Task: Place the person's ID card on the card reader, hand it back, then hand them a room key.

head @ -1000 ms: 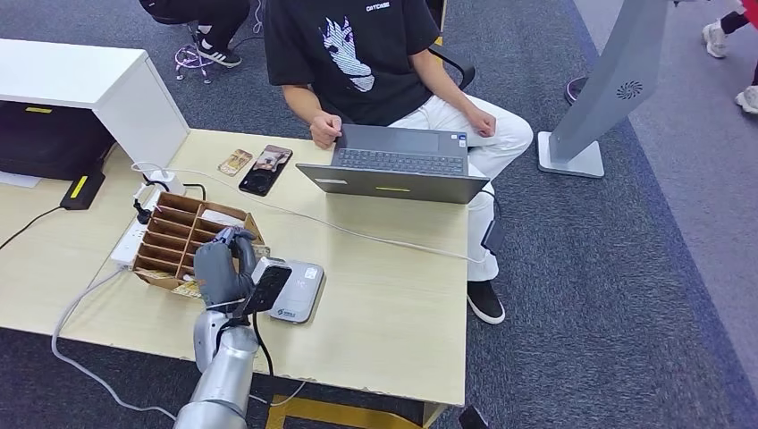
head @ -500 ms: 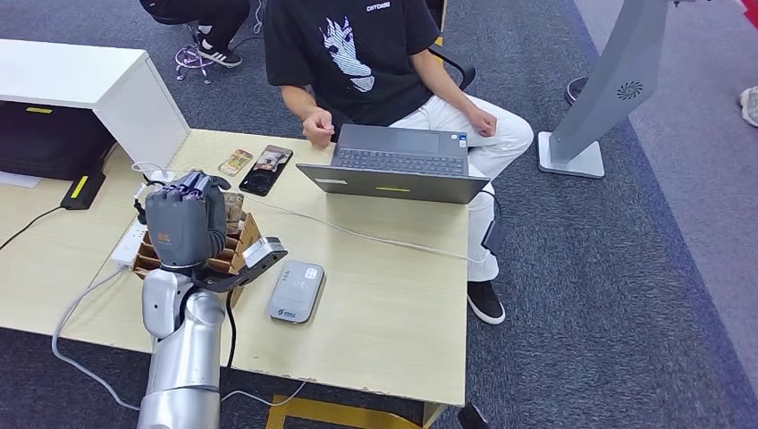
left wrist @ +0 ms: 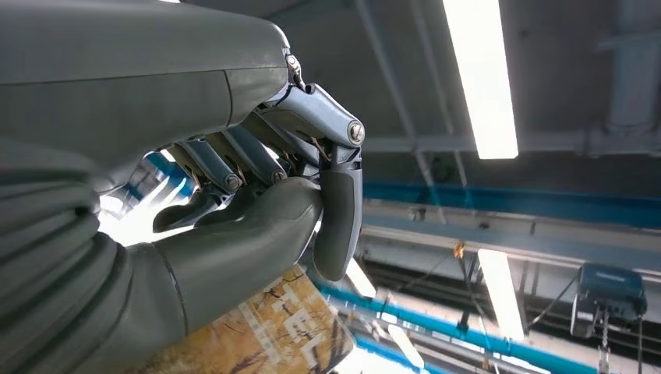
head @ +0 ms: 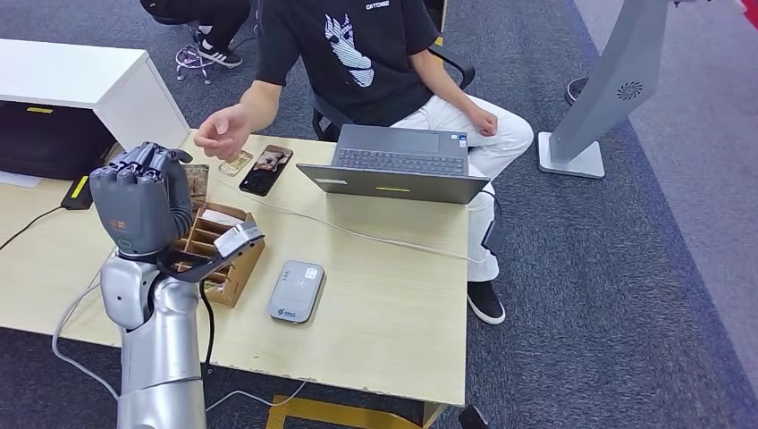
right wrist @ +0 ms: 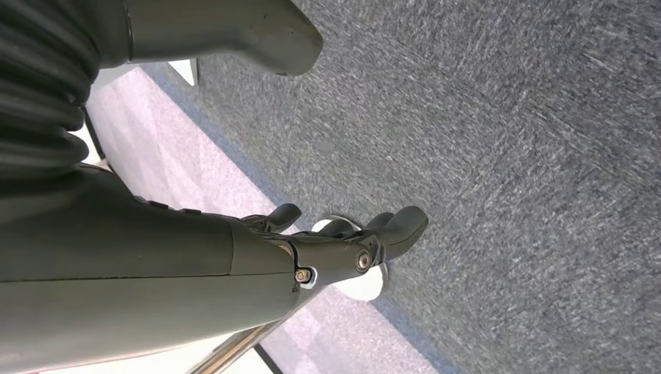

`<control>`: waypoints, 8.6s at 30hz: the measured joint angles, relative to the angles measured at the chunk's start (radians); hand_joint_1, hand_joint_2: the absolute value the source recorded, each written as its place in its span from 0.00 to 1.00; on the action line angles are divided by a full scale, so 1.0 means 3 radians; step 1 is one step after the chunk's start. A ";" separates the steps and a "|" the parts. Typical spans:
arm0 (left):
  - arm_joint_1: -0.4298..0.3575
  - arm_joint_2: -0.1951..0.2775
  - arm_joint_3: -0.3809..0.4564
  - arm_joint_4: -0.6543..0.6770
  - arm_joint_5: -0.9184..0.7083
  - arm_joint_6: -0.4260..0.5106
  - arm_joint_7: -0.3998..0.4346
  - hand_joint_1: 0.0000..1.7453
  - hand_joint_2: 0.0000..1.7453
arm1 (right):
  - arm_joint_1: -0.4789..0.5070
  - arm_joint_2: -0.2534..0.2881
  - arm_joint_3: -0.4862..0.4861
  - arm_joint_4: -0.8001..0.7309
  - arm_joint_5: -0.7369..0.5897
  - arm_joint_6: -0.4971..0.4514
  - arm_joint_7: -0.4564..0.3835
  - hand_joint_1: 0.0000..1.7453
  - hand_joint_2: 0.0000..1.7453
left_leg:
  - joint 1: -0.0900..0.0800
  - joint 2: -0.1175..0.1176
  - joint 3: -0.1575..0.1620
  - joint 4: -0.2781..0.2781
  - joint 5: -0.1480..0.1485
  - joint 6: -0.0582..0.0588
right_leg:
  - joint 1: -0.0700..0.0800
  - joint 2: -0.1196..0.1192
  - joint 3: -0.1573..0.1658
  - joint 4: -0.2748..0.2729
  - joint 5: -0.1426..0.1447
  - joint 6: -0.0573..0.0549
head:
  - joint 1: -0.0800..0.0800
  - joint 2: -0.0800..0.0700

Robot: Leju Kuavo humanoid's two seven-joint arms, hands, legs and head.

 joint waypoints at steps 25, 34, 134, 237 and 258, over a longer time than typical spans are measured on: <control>-0.0449 0.1219 -0.0015 0.0403 -0.0684 -0.0005 0.1191 1.00 1.00 | 0.0052 0.0000 0.0000 0.0000 -0.0045 -0.0016 -0.0045 0.00 1.00 | 0.0001 0.0009 0.0000 0.0000 0.0001 -0.0002 | 0.0000 0.0010 -0.0007 0.0004 0.0000 -0.0002 | 0.0000 0.0000; -0.0468 0.1394 -0.0317 0.0442 -0.0673 -0.0005 0.1482 1.00 1.00 | 0.0052 0.0003 0.0000 0.0000 -0.0093 -0.0049 -0.0061 0.00 1.00 | 0.0001 0.0010 0.0000 -0.0001 0.0001 -0.0002 | 0.0001 0.0011 -0.0007 0.0004 0.0000 -0.0002 | 0.0000 0.0000; -0.1466 0.3627 -0.3371 0.0000 0.2496 -0.3838 0.2554 0.00 1.00 | 0.0491 -0.0039 -0.0315 0.0001 -0.0629 -0.0273 -0.0205 0.00 1.00 | 0.0004 0.0025 -0.0007 -0.0001 0.0001 -0.0002 | 0.0004 0.0024 -0.0018 0.0004 0.0005 -0.0008 | 0.0000 0.0000; -0.0704 0.2761 -0.3318 0.0763 0.1696 -0.2794 0.2562 1.00 1.00 | 0.0396 -0.0041 -0.0312 0.0000 -0.0461 -0.0223 -0.0199 0.00 1.00 | 0.0004 0.0024 -0.0007 -0.0001 0.0001 -0.0002 | 0.0004 0.0022 -0.0017 0.0004 0.0005 -0.0008 | 0.0000 0.0000; -0.0633 0.2530 -0.2951 0.0795 0.1458 -0.2482 0.2585 1.00 1.00 | 0.0399 -0.0041 -0.0316 0.0000 -0.0462 -0.0218 -0.0215 0.00 1.00 | 0.0003 0.0023 -0.0007 0.0000 0.0001 -0.0002 | 0.0004 0.0022 -0.0017 0.0004 0.0005 -0.0008 | 0.0001 0.0000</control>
